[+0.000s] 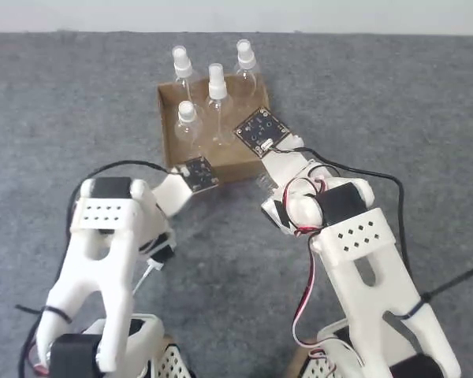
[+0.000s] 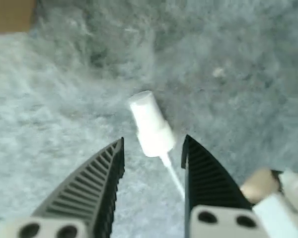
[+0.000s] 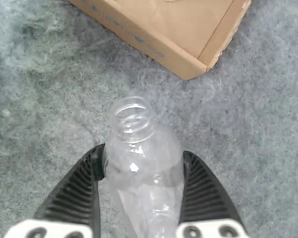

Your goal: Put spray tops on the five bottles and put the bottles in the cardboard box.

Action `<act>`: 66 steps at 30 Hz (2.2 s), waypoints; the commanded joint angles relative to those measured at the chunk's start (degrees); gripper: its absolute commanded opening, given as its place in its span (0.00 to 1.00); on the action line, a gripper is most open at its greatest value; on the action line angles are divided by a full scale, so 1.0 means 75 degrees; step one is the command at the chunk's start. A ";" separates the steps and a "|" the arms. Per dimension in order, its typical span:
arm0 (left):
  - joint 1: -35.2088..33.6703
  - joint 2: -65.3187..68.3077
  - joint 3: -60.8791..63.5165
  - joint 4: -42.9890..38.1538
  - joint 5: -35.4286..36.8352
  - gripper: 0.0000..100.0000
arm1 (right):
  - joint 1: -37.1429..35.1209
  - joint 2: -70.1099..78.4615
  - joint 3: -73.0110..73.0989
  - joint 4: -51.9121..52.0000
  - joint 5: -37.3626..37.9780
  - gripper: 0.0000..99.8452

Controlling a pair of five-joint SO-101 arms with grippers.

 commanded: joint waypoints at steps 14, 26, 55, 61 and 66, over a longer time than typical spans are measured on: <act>0.0070 -0.0105 0.1600 -0.2391 0.2157 0.17 | 0.0100 -0.0369 -0.0082 -0.0053 0.0082 0.01; 0.0082 -0.0105 0.2456 -0.3235 0.2192 0.10 | 0.0100 -0.0428 -0.0082 -0.0006 0.0082 0.01; 0.0070 -0.0692 0.2561 -0.3329 0.2860 0.01 | -0.0170 -0.2737 0.0738 -0.0135 -0.0481 0.01; 0.0070 -0.2825 0.3640 -0.3610 0.3270 0.02 | -0.0826 -0.3171 0.1313 -0.0510 -0.0481 0.01; 0.0023 -0.4947 0.4472 -0.3516 0.3880 0.02 | -0.0862 -0.3405 0.1371 -0.0475 -0.0551 0.01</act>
